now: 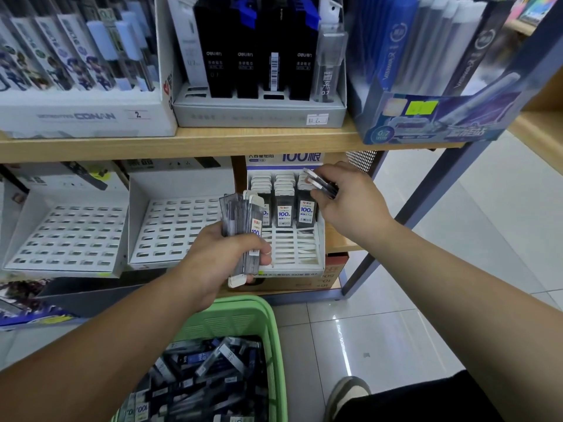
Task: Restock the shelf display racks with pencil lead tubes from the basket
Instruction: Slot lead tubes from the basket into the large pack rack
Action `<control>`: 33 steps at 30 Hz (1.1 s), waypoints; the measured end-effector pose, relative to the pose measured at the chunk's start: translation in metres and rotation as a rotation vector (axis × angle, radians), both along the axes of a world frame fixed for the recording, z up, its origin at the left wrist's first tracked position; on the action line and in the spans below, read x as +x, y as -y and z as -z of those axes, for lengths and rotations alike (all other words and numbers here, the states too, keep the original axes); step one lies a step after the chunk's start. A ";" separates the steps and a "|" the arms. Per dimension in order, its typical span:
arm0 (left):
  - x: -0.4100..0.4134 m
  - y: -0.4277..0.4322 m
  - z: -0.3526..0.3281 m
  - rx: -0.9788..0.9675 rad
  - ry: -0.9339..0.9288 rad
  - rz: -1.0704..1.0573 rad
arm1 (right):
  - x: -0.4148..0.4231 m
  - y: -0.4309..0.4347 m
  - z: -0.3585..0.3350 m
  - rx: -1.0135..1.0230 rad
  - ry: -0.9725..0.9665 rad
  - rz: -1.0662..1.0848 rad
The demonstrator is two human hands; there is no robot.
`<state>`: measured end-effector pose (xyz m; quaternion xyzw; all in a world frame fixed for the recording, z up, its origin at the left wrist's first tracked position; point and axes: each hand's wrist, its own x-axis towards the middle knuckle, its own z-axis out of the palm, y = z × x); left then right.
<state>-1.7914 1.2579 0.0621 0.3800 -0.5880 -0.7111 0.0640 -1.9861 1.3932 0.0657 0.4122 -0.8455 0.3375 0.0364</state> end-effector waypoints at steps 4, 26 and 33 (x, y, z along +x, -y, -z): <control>0.003 0.000 -0.004 0.018 0.011 0.021 | 0.002 0.001 0.000 0.045 0.038 0.020; 0.030 0.028 -0.015 -0.037 0.076 -0.117 | 0.047 0.022 -0.033 -0.238 0.519 0.016; 0.028 0.027 -0.013 -0.024 0.066 -0.053 | 0.052 0.040 -0.020 -0.119 0.249 -0.025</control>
